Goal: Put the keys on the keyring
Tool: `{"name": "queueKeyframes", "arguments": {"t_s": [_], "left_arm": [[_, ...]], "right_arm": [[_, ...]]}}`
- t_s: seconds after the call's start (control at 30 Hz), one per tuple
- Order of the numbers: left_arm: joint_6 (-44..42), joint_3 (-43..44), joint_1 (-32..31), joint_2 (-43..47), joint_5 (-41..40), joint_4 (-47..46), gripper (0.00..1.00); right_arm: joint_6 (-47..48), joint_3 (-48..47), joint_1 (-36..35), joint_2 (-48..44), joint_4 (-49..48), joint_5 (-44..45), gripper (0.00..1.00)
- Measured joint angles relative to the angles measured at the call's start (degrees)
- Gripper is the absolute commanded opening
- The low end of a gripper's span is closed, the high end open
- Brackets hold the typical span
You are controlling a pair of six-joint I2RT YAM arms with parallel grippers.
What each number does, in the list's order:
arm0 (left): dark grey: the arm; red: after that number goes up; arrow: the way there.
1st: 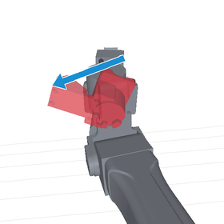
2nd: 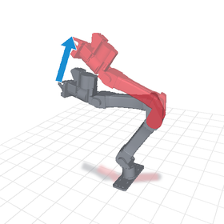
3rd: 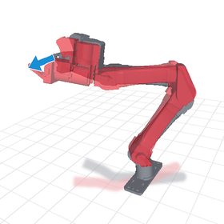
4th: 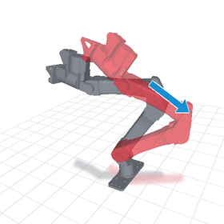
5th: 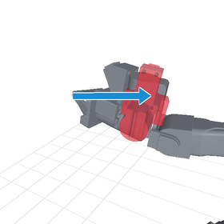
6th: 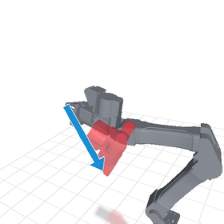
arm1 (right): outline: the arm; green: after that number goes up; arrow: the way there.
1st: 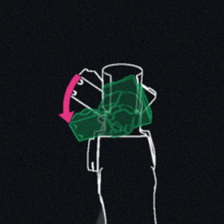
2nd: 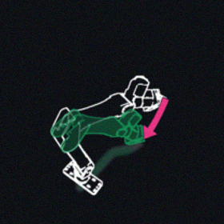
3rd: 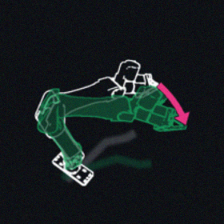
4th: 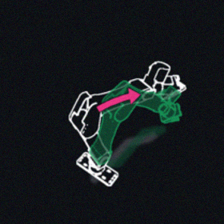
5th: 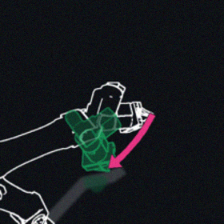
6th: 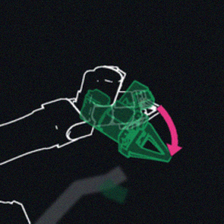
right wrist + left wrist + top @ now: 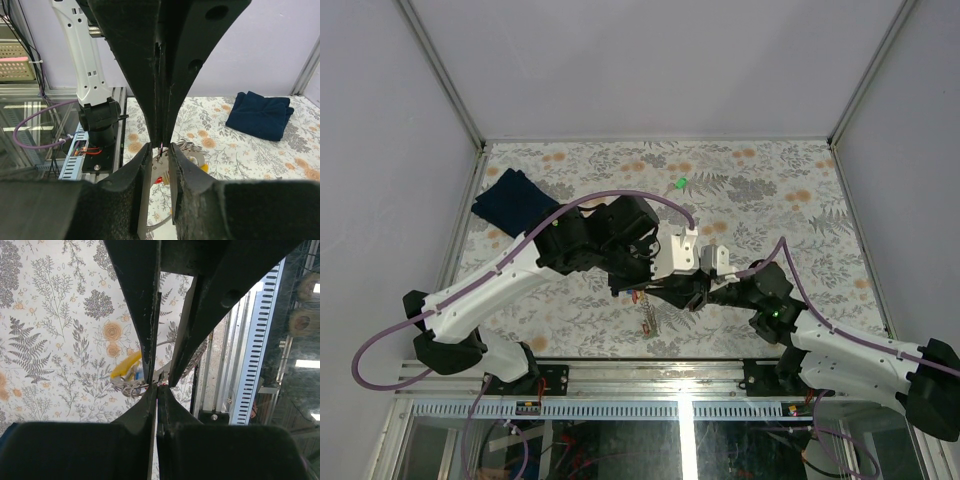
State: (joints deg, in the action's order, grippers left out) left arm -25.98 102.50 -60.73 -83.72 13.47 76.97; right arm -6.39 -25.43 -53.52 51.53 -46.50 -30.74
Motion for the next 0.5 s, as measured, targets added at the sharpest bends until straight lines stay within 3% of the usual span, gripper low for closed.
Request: {"name": "queueKeyframes", "arguments": {"t_s": [0.17,0.4,0.5], "left_arm": [[-0.31,0.00,-0.07,0.04,0.31,0.11,0.00],[-0.57,0.00,-0.42,0.11,0.70,0.31,0.00],[-0.74,0.00,-0.50,0.26,0.81,0.35,0.06]], "right_arm": [[1.05,-0.57,0.00,0.00,2.05,-0.52,0.21],[1.90,-1.09,0.00,0.00,4.04,-1.49,0.00],[1.62,-1.40,0.00,0.00,4.48,-1.57,0.00]]}}
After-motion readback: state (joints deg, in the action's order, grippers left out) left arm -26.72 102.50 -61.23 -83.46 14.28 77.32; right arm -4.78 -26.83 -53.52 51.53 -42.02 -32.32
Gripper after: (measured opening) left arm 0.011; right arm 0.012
